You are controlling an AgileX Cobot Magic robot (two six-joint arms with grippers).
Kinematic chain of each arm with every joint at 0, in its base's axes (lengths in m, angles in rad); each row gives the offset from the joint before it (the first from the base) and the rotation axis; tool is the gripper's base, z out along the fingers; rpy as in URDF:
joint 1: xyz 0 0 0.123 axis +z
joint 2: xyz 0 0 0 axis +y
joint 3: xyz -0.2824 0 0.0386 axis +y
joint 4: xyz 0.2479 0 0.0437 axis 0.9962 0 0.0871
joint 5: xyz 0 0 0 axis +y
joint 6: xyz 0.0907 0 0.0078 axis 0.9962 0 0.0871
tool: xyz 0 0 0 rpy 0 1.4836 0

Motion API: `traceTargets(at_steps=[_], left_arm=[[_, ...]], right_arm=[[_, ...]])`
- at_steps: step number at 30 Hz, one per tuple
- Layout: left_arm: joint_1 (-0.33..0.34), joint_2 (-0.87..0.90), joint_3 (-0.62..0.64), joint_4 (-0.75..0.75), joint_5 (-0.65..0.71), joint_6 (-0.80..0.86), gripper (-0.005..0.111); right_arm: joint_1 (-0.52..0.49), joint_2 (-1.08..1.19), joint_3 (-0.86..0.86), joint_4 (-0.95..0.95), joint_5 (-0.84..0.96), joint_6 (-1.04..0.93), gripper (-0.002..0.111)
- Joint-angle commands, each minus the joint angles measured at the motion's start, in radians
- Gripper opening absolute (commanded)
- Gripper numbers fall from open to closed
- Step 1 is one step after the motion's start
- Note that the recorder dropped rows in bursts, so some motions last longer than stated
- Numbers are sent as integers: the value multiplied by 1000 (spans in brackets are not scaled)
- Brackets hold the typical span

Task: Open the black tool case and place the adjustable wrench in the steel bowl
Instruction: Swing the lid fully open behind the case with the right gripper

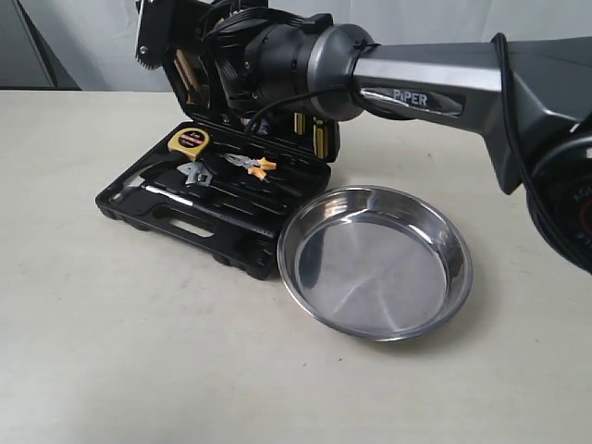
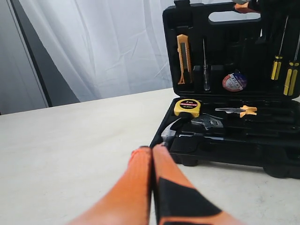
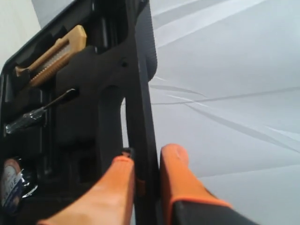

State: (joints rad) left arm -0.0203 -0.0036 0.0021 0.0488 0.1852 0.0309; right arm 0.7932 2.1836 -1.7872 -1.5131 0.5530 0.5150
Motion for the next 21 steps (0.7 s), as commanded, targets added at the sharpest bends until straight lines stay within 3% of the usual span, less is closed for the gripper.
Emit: traceTargets(at_steps=[1,6,21], left_arm=[[-1,4,-2,-2,-7,-1,0],[-1,4,-2,-2,-7,-1,0],[-1,4,-2,-2,-5,-1,0]], right_arm=[[-15,-9,0,67,69,110,-1],[-36,-9,0,121,59,243,-1],[-145,-9,0,351,93,240,-1]])
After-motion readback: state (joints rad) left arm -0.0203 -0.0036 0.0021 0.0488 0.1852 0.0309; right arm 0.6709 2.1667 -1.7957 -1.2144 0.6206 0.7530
